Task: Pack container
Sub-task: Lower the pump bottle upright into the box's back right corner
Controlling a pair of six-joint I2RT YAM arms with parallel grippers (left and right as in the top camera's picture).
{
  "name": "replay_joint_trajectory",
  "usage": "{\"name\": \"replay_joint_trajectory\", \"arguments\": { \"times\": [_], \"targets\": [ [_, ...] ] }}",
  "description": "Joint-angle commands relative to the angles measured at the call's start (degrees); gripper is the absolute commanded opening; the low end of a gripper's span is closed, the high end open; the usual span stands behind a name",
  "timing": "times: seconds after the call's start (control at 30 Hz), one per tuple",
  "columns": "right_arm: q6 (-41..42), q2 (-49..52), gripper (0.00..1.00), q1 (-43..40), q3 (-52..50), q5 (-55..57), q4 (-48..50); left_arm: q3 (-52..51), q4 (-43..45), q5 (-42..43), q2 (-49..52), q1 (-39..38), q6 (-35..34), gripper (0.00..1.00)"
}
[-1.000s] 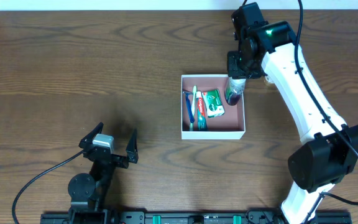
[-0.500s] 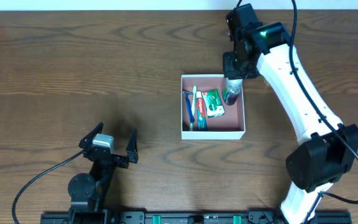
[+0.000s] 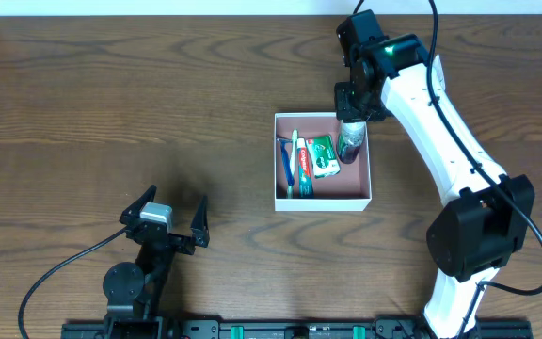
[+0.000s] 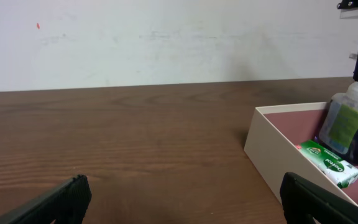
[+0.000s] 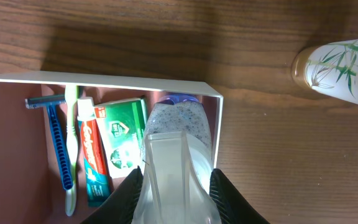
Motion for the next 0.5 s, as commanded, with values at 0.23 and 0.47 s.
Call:
{"name": "replay_joint_trajectory", "arguments": {
  "times": [0.23, 0.47],
  "targets": [
    [0.79, -0.57, 0.29, 0.46, 1.16, 1.22, 0.37, -1.03, -1.92, 0.39, 0.04, 0.24, -0.31, 0.98],
    [0.79, 0.55, 0.31, 0.46, 1.16, 1.18, 0.33, -1.03, -1.92, 0.39, 0.04, 0.24, -0.31, 0.98]
  ]
}}
